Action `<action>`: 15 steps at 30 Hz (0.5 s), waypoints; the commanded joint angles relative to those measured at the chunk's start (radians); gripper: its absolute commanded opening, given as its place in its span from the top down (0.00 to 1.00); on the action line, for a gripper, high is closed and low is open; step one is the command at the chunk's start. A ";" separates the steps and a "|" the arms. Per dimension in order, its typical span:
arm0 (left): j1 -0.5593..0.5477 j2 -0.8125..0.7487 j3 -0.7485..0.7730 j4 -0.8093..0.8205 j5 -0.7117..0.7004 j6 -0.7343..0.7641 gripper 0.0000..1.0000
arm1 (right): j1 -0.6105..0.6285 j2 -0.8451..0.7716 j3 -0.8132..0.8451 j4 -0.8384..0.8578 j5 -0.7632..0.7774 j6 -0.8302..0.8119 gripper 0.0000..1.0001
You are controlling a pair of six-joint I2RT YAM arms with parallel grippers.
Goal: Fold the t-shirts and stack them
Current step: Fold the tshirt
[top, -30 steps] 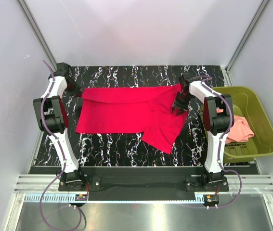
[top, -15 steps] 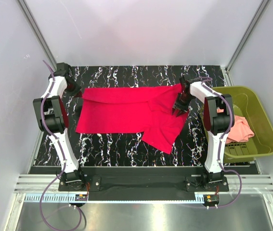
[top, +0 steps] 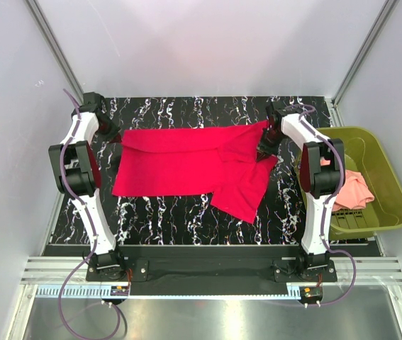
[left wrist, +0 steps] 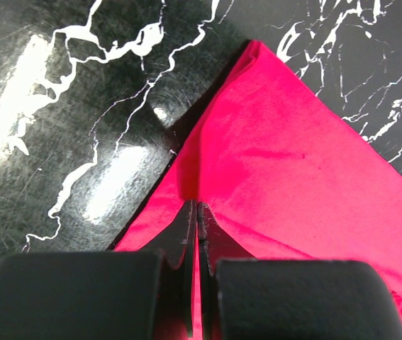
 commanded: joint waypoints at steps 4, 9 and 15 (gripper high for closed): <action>0.005 -0.074 0.025 0.074 0.068 0.014 1.00 | -0.020 -0.074 0.155 -0.088 0.006 -0.027 1.00; 0.005 -0.081 0.014 0.092 0.079 -0.004 1.00 | -0.034 -0.060 0.167 -0.095 -0.009 -0.035 1.00; 0.005 -0.094 -0.012 0.094 0.069 -0.004 1.00 | -0.037 -0.036 0.084 -0.036 -0.052 -0.029 0.92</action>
